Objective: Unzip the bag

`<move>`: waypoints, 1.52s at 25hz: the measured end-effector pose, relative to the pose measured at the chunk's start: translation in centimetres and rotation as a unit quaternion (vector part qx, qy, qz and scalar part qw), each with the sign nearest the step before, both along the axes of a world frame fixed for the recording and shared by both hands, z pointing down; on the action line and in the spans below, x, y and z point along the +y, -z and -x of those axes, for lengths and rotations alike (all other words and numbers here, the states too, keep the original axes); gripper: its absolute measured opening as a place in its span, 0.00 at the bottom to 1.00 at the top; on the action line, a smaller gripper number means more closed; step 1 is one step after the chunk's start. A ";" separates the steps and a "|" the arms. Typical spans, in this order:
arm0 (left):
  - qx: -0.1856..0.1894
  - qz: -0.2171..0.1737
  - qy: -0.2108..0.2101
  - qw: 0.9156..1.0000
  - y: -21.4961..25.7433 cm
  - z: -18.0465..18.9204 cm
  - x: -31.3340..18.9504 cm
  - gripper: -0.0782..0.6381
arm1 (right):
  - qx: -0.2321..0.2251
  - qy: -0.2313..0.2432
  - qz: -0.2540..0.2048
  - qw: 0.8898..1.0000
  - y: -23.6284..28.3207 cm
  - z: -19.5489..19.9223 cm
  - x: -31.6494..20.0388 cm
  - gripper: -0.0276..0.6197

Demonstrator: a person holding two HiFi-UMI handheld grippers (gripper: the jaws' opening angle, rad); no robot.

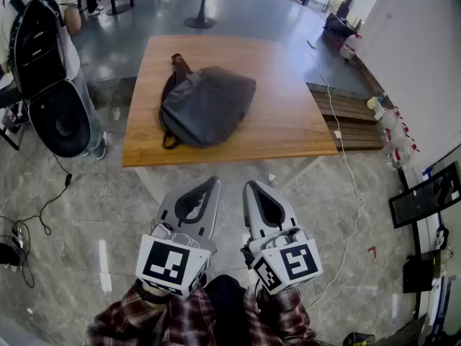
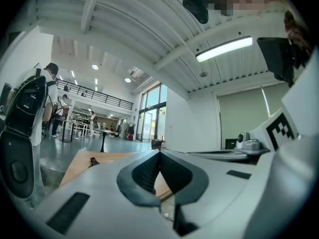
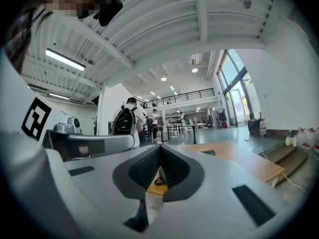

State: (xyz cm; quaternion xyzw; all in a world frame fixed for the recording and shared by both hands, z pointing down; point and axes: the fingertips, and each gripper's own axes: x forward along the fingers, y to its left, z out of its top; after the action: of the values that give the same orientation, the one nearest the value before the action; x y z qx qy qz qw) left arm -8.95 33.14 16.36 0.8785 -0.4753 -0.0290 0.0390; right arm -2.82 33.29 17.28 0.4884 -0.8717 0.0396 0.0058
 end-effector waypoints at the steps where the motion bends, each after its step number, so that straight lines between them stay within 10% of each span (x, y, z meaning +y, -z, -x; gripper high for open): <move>1: 0.002 0.000 -0.001 1.000 -0.1 0.1 -0.8 0.12 | 0.001 -0.001 0.003 1.000 -0.2 0.2 -0.7 0.06; 25: -0.004 0.036 0.014 0.999 -1.2 -4.5 -30.3 0.12 | 0.010 -0.007 0.053 0.999 -1.4 -5.7 -31.5 0.06; 38: -0.022 0.045 -0.001 0.999 -0.9 -6.4 -35.9 0.12 | 0.020 -0.007 0.057 0.998 -0.7 -7.6 -36.6 0.06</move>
State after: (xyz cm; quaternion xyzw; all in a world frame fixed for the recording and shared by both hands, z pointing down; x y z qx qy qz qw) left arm -2.58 -2.77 17.22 0.8767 -0.4761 0.0121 0.0675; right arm 4.79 -3.36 17.93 0.4943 -0.8642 0.0796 0.0504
